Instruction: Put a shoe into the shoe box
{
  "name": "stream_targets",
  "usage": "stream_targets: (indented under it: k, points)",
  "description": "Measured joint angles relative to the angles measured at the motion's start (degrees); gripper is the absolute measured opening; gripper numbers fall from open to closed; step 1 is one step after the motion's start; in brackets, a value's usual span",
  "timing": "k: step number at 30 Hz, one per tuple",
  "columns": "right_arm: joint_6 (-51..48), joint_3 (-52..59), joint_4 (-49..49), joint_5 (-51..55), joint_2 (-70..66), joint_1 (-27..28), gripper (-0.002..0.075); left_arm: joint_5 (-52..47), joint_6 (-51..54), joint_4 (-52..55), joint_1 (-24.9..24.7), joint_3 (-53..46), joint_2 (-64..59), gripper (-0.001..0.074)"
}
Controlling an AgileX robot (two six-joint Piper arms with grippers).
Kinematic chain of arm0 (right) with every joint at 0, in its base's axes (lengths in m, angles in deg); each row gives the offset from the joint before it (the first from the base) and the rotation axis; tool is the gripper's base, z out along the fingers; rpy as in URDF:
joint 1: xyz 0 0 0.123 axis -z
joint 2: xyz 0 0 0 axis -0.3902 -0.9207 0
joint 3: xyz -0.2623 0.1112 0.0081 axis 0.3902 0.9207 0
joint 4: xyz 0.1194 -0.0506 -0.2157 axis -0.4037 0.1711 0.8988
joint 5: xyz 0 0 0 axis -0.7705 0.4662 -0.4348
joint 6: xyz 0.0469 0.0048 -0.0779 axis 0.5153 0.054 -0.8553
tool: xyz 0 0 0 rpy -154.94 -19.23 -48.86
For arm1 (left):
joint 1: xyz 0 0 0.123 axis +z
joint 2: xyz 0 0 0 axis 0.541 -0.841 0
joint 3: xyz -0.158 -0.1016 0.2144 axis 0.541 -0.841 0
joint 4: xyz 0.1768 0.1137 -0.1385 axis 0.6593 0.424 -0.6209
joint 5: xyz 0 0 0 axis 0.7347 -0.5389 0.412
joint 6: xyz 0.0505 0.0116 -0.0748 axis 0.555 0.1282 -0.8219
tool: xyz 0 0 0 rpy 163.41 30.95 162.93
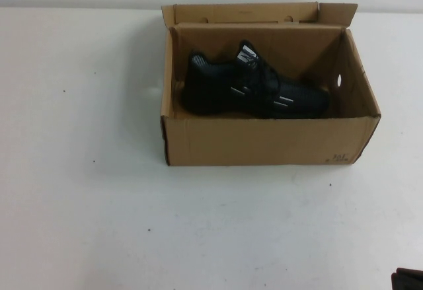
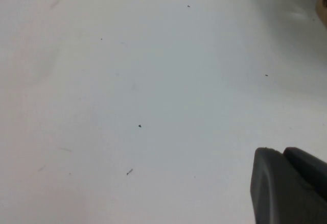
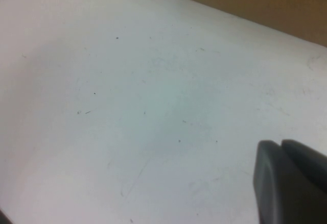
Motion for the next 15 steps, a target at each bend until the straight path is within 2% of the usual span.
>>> stream_targets:
  k: [15]
  points:
    - [0.0,0.0,0.4,0.0,0.8,0.0,-0.0015,0.0,0.0,0.0,0.0,0.0,0.0,-0.0001]
